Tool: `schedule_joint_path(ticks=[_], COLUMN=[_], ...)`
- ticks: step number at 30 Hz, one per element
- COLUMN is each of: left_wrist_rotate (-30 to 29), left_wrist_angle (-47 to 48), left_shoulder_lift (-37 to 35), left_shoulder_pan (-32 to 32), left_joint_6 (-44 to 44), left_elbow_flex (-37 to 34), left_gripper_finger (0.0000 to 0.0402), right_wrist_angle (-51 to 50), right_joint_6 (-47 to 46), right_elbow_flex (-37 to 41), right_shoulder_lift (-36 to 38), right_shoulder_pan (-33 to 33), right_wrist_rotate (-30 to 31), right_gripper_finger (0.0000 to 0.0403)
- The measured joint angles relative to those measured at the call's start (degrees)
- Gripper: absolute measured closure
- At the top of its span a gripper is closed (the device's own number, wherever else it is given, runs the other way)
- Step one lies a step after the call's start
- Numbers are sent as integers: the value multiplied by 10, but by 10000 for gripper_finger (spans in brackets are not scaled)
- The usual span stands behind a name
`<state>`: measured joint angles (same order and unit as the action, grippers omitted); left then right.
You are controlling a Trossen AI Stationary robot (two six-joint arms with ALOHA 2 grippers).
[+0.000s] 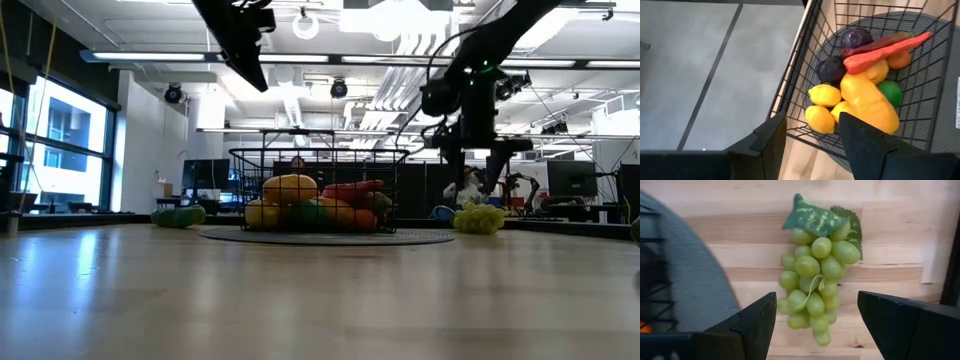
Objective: Build produce basket
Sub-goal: Put the green grapes into the basket
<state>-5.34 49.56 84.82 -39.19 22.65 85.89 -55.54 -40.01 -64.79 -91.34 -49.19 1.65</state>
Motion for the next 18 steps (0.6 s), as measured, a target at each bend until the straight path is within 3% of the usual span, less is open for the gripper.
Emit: schedule_joint_path(ticks=[14, 18], left_wrist_rotate=[0, 0], left_wrist_angle=[1, 1], left_shoulder_lift=[0, 0], left_shoulder_pan=[-14, -14], left_joint_6=[-16, -15], left_elbow_flex=[0, 0], left_gripper_finger=[232, 232], right_wrist_angle=[35, 35], right_joint_6=[-1, 0], right_elbow_flex=[0, -1], right_shoulder_lift=[-119, -129], right_shoulder_pan=[-2, -5], right_wrist_rotate=[9, 10], right_gripper_finger=[143, 167])
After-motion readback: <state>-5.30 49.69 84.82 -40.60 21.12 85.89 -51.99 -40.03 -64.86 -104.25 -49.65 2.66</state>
